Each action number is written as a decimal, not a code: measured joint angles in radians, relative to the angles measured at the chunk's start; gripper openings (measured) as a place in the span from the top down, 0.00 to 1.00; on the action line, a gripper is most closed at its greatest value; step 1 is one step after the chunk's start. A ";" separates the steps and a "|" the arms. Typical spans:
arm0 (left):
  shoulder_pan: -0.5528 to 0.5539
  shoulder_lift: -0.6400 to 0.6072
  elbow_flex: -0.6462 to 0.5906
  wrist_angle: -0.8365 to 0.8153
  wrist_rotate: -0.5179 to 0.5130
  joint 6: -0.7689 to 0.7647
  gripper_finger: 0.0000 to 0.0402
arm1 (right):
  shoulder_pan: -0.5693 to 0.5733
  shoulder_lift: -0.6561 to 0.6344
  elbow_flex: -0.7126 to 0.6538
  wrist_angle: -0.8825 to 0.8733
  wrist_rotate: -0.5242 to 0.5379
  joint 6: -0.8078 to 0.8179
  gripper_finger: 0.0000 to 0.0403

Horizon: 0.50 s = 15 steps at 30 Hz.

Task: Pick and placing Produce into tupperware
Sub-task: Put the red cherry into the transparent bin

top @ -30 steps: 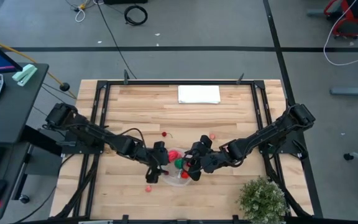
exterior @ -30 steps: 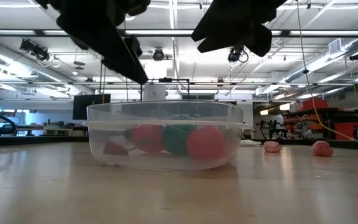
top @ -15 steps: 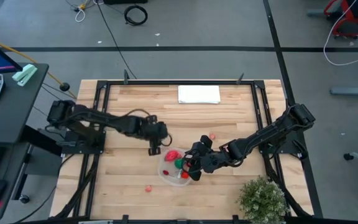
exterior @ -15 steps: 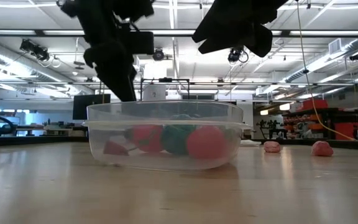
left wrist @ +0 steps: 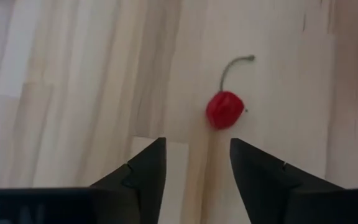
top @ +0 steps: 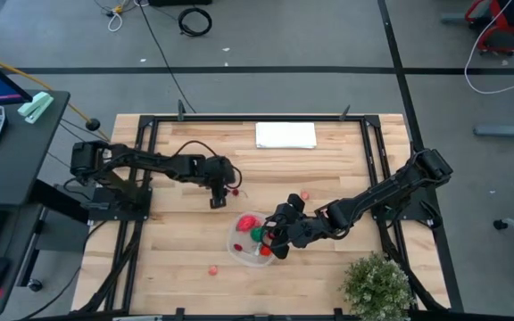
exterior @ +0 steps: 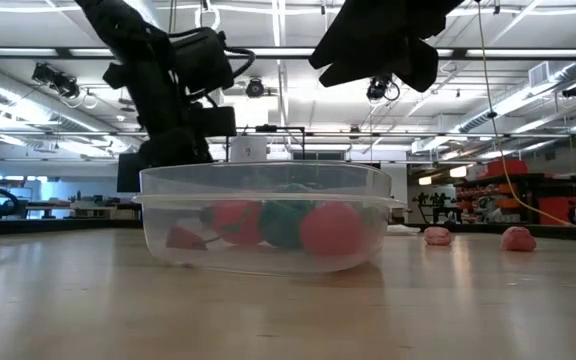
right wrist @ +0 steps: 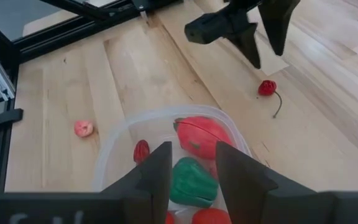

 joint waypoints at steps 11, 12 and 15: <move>-0.037 0.000 -0.049 0.146 0.002 0.006 0.42 | 0.000 0.000 0.000 0.000 0.004 0.000 0.67; -0.037 0.000 -0.049 0.145 0.002 0.006 0.42 | 0.000 0.000 0.000 0.000 0.005 -0.001 0.67; -0.034 0.010 -0.049 0.153 0.001 -0.013 0.42 | 0.000 0.000 0.000 0.000 0.004 -0.001 0.67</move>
